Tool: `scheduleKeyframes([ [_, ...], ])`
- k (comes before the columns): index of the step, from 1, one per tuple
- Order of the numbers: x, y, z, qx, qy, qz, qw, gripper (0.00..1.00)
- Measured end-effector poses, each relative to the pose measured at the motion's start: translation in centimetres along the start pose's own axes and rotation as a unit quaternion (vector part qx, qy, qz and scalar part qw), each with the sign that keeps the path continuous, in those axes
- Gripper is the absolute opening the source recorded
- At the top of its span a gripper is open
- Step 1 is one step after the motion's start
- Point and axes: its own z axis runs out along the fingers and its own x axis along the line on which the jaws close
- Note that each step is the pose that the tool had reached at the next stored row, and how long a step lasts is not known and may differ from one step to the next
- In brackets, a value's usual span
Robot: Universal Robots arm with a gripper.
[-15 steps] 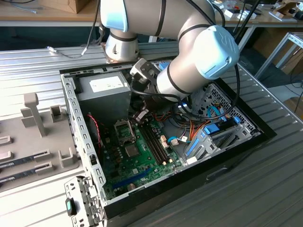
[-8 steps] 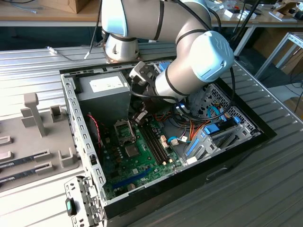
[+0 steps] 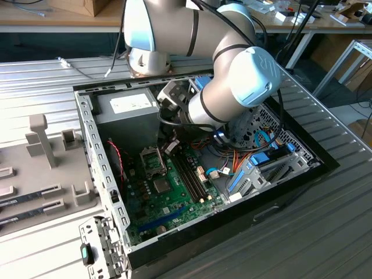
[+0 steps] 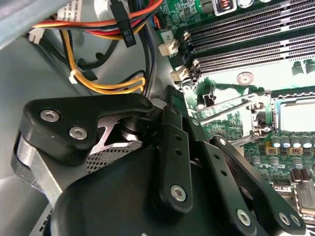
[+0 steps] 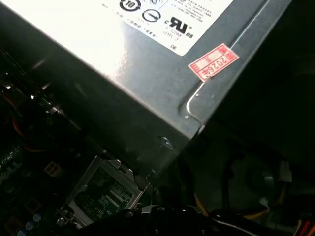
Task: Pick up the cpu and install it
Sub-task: 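Close the cpu cover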
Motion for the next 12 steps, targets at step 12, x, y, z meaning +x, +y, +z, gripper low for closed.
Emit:
scheduleKeyframes([
  [12,0.63,0.63,-0.40,-0.0012,-0.0035,-0.001,0.99999,0.11],
])
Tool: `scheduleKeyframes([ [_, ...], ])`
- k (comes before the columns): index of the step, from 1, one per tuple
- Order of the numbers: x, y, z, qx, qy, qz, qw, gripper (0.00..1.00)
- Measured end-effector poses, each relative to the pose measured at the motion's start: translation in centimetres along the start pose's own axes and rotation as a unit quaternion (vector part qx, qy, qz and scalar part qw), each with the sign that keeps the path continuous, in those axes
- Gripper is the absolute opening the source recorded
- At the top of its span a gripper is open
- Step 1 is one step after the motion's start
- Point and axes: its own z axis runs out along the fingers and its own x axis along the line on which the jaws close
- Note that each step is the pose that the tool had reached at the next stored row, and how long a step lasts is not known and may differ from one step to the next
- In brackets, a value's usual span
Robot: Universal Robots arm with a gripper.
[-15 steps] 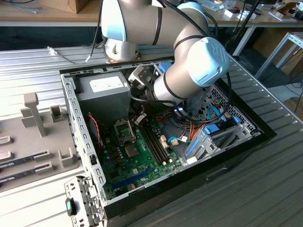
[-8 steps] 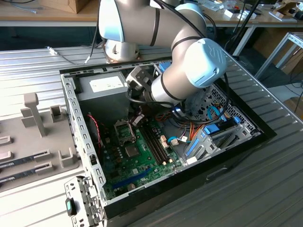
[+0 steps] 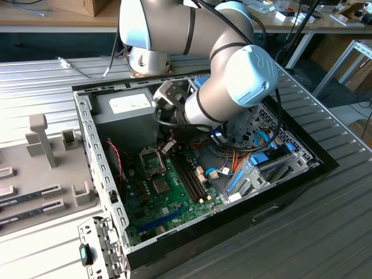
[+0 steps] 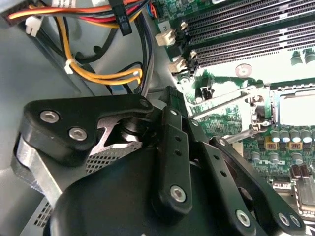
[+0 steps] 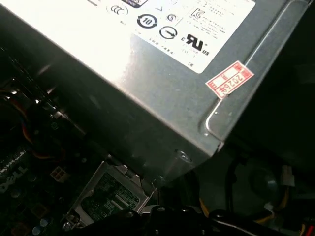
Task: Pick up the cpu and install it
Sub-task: 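Close the cpu cover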
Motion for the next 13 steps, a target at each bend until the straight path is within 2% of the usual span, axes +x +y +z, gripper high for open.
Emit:
scheduleKeyframes([
  [2,0.00,0.15,-0.36,-0.0020,-0.0019,-0.001,1.00000,0.11],
  [4,0.02,0.12,-0.37,-0.0040,-0.0034,-0.001,0.99999,0.11],
  [6,0.10,-0.03,-0.22,-0.0080,-0.0060,-0.002,0.99995,0.11],
  [8,0.14,-0.15,-0.06,-0.0089,-0.0068,-0.002,0.99993,0.11],
  [13,0.28,-0.36,0.04,-0.0087,-0.0064,-0.002,0.99994,0.11],
])
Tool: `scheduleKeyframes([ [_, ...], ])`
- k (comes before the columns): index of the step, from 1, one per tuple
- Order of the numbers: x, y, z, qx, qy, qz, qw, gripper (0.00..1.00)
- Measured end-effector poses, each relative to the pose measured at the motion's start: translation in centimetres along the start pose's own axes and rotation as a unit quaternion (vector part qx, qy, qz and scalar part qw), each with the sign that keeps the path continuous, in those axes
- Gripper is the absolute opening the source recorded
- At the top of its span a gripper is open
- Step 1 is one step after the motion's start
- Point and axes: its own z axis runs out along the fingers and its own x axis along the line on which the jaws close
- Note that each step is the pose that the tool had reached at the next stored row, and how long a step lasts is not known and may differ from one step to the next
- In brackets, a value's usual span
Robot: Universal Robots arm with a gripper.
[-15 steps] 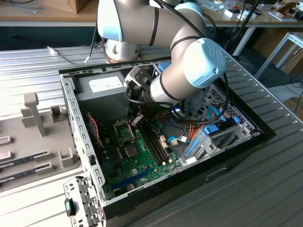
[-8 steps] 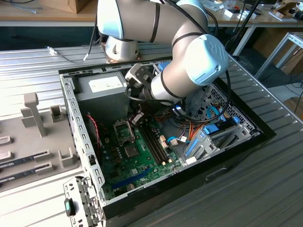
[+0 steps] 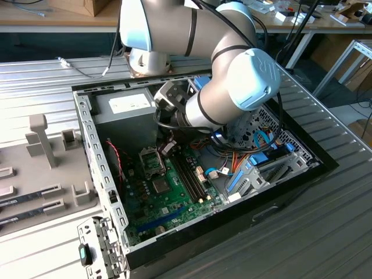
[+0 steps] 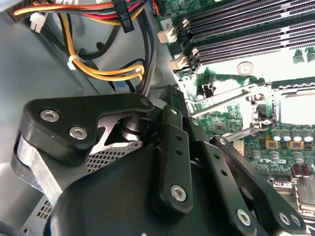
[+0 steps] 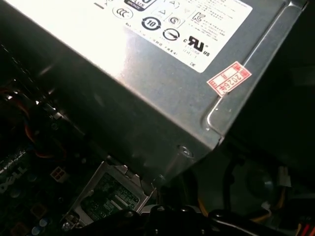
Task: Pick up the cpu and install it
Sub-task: 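Close the cpu cover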
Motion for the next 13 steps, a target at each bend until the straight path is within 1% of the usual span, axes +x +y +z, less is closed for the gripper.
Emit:
scheduleKeyframes([
  [7,0.45,-0.49,-0.26,0.0002,0.0001,0.000,1.00000,0.11],
  [10,0.62,-0.59,-0.34,0.0004,-0.0001,0.000,1.00000,0.11],
  [13,0.71,-0.55,-0.40,0.0009,-0.0005,0.000,1.00000,0.11],
])
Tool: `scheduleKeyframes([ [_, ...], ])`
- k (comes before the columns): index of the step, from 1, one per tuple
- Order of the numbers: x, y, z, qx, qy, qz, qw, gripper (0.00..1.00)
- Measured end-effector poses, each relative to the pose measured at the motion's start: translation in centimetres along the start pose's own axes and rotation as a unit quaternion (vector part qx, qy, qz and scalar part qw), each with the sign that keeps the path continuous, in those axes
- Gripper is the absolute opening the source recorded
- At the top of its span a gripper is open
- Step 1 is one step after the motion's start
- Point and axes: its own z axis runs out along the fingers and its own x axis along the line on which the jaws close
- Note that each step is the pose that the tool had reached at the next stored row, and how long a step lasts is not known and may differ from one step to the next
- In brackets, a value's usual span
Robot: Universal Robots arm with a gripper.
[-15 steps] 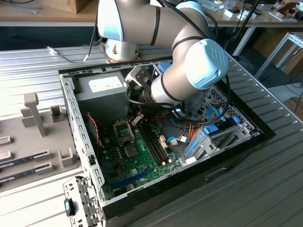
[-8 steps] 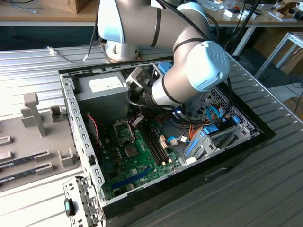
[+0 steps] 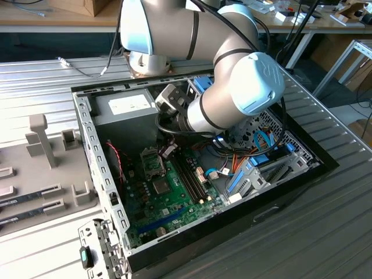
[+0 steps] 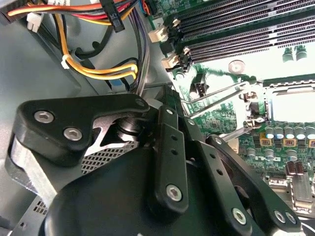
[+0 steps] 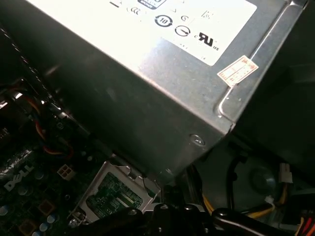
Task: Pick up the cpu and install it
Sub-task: 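Close the cpu cover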
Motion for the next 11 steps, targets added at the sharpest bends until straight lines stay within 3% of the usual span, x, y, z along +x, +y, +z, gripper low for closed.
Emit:
scheduleKeyframes([
  [6,0.04,0.33,-0.53,0.0014,-0.0015,-0.001,1.00000,0.11],
  [11,0.22,0.52,-0.59,0.0023,-0.0025,-0.001,0.99999,0.11],
])
